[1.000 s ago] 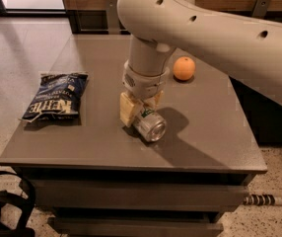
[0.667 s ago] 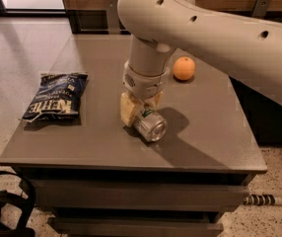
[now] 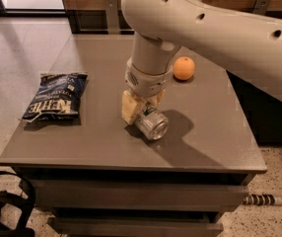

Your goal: Pick 7up can

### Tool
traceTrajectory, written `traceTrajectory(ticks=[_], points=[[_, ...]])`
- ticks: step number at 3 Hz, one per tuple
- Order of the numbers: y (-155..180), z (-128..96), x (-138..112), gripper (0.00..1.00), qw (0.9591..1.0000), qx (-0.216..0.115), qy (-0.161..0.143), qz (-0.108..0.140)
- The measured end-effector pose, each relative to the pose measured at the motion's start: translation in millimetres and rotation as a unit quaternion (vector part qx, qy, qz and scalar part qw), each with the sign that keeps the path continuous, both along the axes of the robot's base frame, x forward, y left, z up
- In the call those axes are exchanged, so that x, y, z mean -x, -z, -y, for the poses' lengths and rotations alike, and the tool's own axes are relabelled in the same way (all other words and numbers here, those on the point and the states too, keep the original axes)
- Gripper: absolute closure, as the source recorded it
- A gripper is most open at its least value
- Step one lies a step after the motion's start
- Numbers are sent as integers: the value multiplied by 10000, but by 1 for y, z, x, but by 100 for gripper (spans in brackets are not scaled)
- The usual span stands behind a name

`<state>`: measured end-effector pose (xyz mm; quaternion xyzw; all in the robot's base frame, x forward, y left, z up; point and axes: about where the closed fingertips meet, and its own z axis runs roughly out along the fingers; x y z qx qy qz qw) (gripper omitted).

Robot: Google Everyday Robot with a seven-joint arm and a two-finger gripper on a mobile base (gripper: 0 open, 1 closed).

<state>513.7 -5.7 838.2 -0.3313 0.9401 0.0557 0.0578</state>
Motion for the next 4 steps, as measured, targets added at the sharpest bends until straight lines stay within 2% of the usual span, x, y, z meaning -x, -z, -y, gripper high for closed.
traceTrajectory(ticks=[1, 2, 3, 4], points=[[-24, 17, 3, 100, 9983, -294, -87, 505], [-56, 43, 2, 100, 9904, -713, -80, 1180], [-74, 57, -2, 100, 9828, -972, -59, 1566], [-86, 66, -12, 100, 9715, -1374, -110, 1927]])
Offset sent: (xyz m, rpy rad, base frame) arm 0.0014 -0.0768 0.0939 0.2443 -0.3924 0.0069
